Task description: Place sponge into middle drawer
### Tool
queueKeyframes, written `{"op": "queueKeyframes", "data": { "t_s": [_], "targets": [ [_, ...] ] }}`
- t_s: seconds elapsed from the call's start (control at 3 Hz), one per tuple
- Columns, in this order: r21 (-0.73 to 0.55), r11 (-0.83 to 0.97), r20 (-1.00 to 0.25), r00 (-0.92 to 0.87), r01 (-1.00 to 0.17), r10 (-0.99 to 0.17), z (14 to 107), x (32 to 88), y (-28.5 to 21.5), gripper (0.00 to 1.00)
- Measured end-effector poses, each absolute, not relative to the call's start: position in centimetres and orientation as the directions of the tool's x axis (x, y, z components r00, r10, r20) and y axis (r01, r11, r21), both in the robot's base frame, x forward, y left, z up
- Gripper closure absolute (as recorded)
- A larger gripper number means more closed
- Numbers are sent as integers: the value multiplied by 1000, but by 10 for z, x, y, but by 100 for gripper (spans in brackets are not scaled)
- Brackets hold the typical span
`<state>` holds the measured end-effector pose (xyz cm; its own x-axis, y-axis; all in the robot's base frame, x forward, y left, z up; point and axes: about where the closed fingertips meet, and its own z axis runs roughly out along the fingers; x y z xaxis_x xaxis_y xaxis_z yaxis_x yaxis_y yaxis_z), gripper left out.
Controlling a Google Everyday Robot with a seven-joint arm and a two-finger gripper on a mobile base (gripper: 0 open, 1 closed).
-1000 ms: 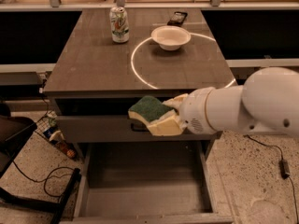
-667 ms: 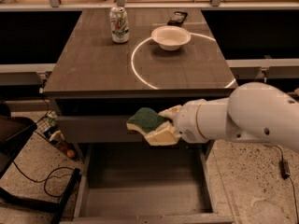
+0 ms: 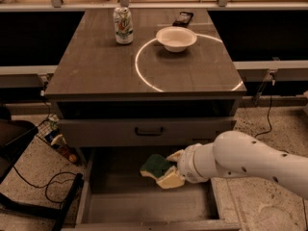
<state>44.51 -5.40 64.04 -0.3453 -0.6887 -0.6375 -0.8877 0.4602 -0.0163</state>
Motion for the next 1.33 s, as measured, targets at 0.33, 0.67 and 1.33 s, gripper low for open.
{"op": "queueKeyframes", "data": {
  "t_s": [0.33,0.67,1.33],
  "targets": [
    [55,442,-586,-387,-895,-712,560,424,-73,100],
    [99,418,-535,-402,-903,-743,525,418,-71,100],
    [96,403,-566,-383,-910,-730,513,429,-56,100]
  ]
}}
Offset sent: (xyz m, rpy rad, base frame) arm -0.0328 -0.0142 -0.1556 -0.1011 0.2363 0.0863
